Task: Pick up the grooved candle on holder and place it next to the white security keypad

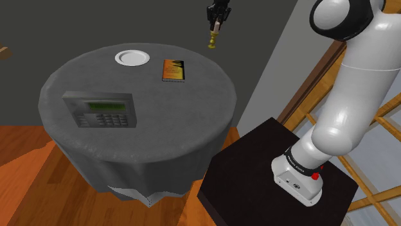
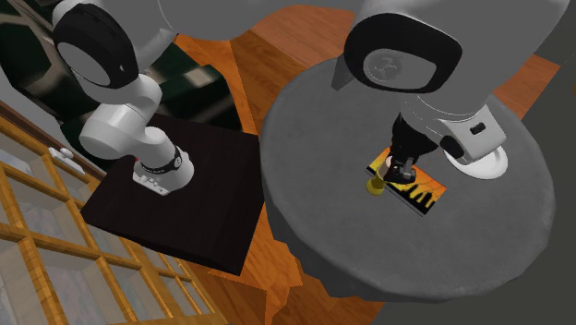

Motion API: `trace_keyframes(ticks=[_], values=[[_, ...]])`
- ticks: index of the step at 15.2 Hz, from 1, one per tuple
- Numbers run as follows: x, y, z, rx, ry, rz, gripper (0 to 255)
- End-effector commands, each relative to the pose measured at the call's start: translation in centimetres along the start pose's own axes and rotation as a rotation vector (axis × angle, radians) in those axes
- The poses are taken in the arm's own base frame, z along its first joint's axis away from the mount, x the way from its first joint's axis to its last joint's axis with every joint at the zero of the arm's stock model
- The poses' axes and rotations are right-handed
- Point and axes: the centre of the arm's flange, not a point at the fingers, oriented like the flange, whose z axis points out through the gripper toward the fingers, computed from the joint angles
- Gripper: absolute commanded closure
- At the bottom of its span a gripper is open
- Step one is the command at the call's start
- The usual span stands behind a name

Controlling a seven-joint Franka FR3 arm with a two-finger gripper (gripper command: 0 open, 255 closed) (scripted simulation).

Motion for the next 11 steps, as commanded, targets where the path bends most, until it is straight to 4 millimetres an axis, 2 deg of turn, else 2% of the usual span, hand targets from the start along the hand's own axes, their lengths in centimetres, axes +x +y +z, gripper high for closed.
trace_keyframes(ticks=[1,5,11], values=[[-0.1,0.0,-1.0,0.000,-0.001,0.000,255],[-0.1,0.0,-2.9,0.000,-0.001,0.000,255],[-3.7,-7.1,-2.9,0.000,-0.001,0.000,255]])
